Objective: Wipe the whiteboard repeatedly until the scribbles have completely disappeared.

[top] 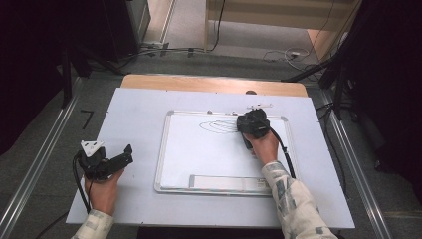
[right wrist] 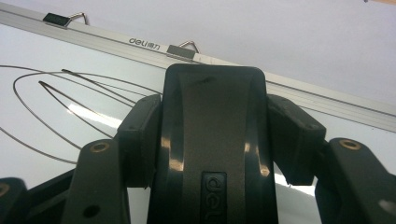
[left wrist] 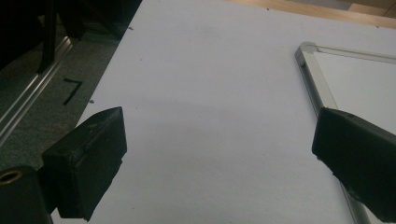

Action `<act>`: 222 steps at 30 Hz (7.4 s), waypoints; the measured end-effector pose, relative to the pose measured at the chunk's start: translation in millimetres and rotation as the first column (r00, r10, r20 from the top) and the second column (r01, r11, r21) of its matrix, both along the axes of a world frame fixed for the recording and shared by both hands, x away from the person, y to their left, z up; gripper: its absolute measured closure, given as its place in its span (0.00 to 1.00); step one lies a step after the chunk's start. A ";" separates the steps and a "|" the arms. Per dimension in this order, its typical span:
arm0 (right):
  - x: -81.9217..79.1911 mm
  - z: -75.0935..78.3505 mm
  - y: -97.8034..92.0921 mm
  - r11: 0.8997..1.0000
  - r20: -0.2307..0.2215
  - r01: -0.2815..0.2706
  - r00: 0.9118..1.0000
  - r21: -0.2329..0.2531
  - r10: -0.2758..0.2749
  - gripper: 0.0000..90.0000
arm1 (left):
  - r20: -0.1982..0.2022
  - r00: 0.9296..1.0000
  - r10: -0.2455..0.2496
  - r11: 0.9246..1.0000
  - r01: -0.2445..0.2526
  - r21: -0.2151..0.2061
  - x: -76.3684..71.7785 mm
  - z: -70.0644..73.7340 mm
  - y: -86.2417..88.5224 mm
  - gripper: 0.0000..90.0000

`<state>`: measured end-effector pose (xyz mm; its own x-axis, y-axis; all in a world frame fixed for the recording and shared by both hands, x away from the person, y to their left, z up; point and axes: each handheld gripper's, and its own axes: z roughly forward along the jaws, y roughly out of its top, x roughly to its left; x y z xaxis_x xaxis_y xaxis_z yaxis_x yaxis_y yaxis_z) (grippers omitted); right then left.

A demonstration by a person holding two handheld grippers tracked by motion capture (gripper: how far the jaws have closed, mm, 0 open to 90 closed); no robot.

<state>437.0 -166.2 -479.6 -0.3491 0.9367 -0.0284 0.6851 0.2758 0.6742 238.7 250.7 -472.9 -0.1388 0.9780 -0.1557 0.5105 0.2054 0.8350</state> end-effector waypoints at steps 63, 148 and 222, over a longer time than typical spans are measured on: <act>1.7 -1.3 82.7 0.995 0.001 -0.097 0.995 -0.015 0.097 0.43 | 0.016 1.000 0.000 1.000 0.001 -0.014 -4.1 3.3 3.8 0.04; -1.8 -1.9 82.8 0.992 -0.008 -0.126 0.992 -0.001 0.126 0.42 | 0.003 1.000 0.016 1.000 -0.016 -0.015 -6.3 -0.3 8.3 0.05; 3.5 -2.4 71.9 0.995 0.004 -0.096 0.995 -0.009 0.096 0.42 | -0.002 1.000 0.014 1.000 -0.014 -0.007 -3.7 -0.7 4.2 0.05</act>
<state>440.5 -94.2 -482.0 -0.4370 0.8987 -0.0383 0.6525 0.3460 0.6741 235.0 255.0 -473.6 -0.1525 0.9750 -0.1619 0.5092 0.2179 0.8326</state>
